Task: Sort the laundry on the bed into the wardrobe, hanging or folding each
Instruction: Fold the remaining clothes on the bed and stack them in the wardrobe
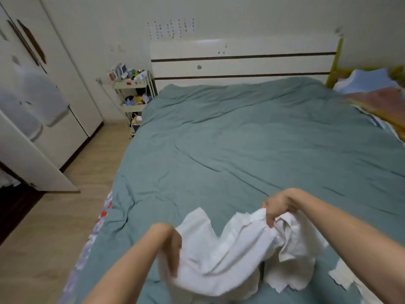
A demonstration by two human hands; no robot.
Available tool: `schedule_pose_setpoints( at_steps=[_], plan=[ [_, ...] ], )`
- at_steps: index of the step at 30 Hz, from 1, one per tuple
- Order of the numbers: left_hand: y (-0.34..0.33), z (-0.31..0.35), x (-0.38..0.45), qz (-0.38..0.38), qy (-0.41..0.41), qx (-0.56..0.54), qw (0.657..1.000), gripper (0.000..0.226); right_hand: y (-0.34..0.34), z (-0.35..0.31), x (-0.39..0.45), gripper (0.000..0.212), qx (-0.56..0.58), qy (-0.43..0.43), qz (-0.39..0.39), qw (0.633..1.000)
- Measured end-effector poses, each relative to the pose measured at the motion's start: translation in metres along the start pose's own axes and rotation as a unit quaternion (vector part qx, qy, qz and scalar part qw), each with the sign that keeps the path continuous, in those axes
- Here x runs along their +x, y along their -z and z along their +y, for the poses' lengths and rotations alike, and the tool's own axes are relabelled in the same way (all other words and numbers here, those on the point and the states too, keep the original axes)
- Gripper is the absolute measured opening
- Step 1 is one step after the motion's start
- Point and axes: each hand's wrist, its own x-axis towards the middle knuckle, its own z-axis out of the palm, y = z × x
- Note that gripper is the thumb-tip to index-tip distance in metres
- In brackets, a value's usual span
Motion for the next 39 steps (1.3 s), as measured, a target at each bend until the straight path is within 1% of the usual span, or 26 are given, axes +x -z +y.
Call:
schedule_pose_setpoints(
  at_steps=[1,2,3,4,5,6,7,9,11,14,15,16,17,19,21,22,24,27,29,31,34,37,39],
  plan=[
    [0.014,0.002,0.005,0.053,0.027,0.029,0.998,0.056,0.011,-0.002,0.012,0.007,-0.021,-0.012,0.016,1.0],
    [0.034,0.002,0.008,0.14,0.05,0.048,0.988,0.047,0.027,-0.005,0.023,0.006,-0.043,-0.015,0.052,0.998],
    [0.059,-0.003,0.007,0.239,0.079,0.026,0.967,0.037,0.049,-0.007,0.031,0.009,-0.064,-0.013,0.101,0.993],
    [0.088,-0.011,0.003,0.335,0.108,-0.021,0.936,0.031,0.074,-0.01,0.036,0.012,-0.086,-0.01,0.158,0.984],
    [0.12,-0.022,-0.006,0.414,0.131,-0.068,0.898,0.031,0.102,-0.013,0.038,0.011,-0.105,0.0,0.223,0.969],
    [0.153,-0.035,-0.019,0.477,0.149,-0.097,0.861,0.031,0.131,-0.015,0.038,0.013,-0.125,0.009,0.291,0.948],
    [0.183,-0.046,-0.034,0.529,0.162,-0.116,0.825,0.031,0.16,-0.016,0.036,0.019,-0.143,0.017,0.35,0.926],
    [0.234,-0.064,-0.068,0.603,0.184,-0.136,0.764,0.029,0.216,-0.019,0.026,0.025,-0.164,0.048,0.438,0.882],
    [0.274,-0.078,-0.105,0.662,0.189,-0.138,0.712,0.028,0.261,-0.028,0.006,0.022,-0.157,0.072,0.515,0.839],
    [0.317,-0.093,-0.155,0.738,0.178,-0.147,0.634,0.028,0.305,-0.047,-0.036,0.021,-0.131,0.088,0.594,0.789],
    [0.325,-0.095,-0.168,0.753,0.176,-0.15,0.616,0.028,0.313,-0.051,-0.048,0.022,-0.121,0.096,0.609,0.778],
    [0.329,-0.096,-0.178,0.762,0.172,-0.147,0.607,0.028,0.318,-0.054,-0.059,0.022,-0.109,0.108,0.62,0.77],
    [0.33,-0.096,-0.184,0.766,0.169,-0.14,0.605,0.028,0.32,-0.054,-0.067,0.022,-0.101,0.12,0.627,0.763],
    [0.326,-0.094,-0.188,0.77,0.155,-0.121,0.607,0.026,0.316,-0.047,-0.076,0.021,-0.09,0.132,0.623,0.766],
    [0.314,-0.091,-0.182,0.768,0.136,-0.082,0.621,0.022,0.303,-0.035,-0.08,0.02,-0.095,0.128,0.617,0.771],
    [0.305,-0.089,-0.173,0.76,0.124,-0.055,0.635,0.019,0.292,-0.029,-0.08,0.022,-0.097,0.125,0.613,0.774],
    [0.282,-0.082,-0.152,0.731,0.094,-0.003,0.676,0.017,0.267,-0.017,-0.077,0.029,-0.119,0.119,0.59,0.79],
    [0.238,-0.07,-0.113,0.665,0.037,0.056,0.744,0.017,0.219,0.001,-0.054,0.051,-0.19,0.105,0.524,0.824],
    [0.204,-0.061,-0.083,0.611,-0.006,0.064,0.789,0.014,0.18,0.012,-0.028,0.056,-0.21,0.108,0.468,0.852],
    [0.17,-0.053,-0.051,0.571,-0.04,0.039,0.819,0.014,0.136,0.021,0.005,0.055,-0.238,0.092,0.413,0.874],
    [0.118,-0.041,0.002,0.51,-0.068,0.026,0.857,0.025,0.06,0.026,0.049,0.047,-0.265,0.079,0.359,0.891],
    [0.06,-0.029,0.056,0.42,-0.092,0.03,0.902,0.033,-0.016,0.028,0.091,0.043,-0.26,0.077,0.3,0.915],
    [0.021,-0.021,0.087,0.356,-0.116,0.038,0.927,0.031,-0.064,0.034,0.115,0.043,-0.255,0.077,0.262,0.928]
  ],
)
